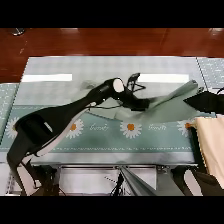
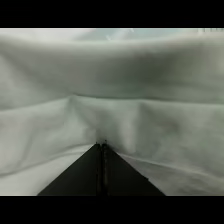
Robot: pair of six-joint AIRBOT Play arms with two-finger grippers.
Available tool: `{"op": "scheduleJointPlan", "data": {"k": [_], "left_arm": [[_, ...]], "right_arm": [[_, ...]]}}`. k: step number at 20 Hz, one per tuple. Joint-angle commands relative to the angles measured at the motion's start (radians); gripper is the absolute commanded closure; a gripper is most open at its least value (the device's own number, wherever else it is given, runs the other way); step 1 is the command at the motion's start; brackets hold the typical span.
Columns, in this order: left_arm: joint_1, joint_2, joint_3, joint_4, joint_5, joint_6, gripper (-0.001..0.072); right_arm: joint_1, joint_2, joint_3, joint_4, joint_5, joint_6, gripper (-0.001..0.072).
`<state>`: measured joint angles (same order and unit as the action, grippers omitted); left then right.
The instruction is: Fold the shirts.
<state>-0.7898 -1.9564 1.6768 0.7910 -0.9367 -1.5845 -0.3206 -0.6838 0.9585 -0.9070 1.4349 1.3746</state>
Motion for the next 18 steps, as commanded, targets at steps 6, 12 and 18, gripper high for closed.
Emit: {"op": "scheduleJointPlan", "data": {"k": [6, 12, 18], "left_arm": [[0.222, 0.082, 0.113, 0.016, -0.14, 0.038, 0.0685], [0.723, 0.374, 0.113, 0.308, -0.347, 0.02, 0.0685], [0.926, 0.789, -0.064, 0.343, -0.295, 0.102, 0.0684]], "right_arm": [[0.0, 0.004, -0.002, 0.053, 0.003, 0.012, 0.0691], [0.248, -0.141, 0.069, 0.187, -0.135, -0.003, 0.0691], [0.697, -0.612, 0.388, 0.172, -0.39, 0.013, 0.0691]]}}
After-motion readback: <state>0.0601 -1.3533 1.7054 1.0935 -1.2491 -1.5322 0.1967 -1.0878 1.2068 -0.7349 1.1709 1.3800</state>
